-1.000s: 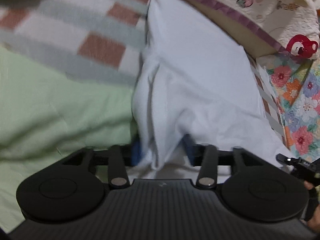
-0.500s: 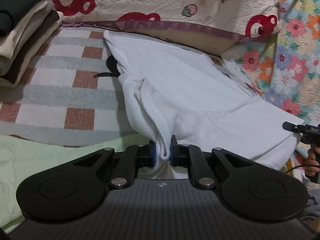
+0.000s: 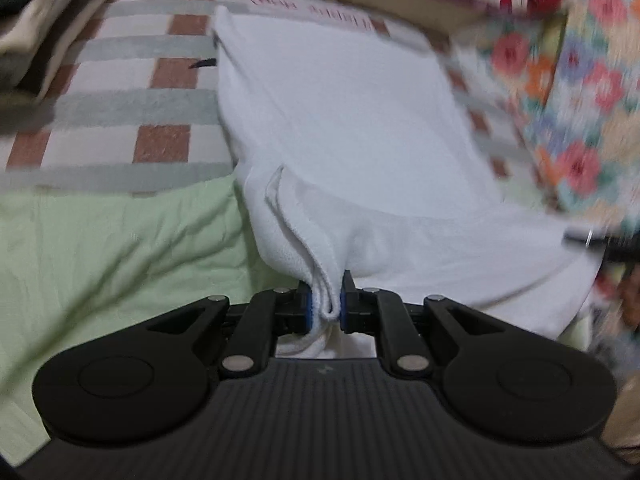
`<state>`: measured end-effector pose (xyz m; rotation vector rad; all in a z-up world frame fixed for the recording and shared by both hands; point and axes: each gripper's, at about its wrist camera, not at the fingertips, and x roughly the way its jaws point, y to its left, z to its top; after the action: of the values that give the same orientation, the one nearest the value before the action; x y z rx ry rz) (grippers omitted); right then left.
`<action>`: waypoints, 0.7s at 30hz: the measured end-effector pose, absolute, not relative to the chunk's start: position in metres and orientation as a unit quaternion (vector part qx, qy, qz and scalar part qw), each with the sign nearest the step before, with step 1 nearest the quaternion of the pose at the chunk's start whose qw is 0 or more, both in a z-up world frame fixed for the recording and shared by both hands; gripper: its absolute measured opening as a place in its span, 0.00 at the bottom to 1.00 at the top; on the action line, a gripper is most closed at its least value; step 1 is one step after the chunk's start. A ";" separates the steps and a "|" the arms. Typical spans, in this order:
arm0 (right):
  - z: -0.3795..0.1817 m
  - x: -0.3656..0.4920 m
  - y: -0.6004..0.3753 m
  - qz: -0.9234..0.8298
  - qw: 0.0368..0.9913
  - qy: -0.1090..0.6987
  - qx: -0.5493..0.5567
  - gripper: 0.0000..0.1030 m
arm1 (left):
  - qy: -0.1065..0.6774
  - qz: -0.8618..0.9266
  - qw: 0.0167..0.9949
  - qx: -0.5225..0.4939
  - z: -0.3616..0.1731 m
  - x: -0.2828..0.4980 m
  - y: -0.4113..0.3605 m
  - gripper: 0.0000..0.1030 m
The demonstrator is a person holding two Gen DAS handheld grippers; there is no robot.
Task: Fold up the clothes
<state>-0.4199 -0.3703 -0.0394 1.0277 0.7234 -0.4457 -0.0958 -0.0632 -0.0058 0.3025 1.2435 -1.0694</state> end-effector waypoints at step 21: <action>-0.086 -0.234 -0.580 -0.196 0.682 0.506 0.491 0.10 | 0.576 -0.431 0.607 0.338 -0.061 0.051 -0.284 0.11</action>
<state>-0.2340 -0.5796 -0.0856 1.1022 1.1347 -0.4395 0.0507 -0.2840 -0.0613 0.7822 1.3307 -0.9965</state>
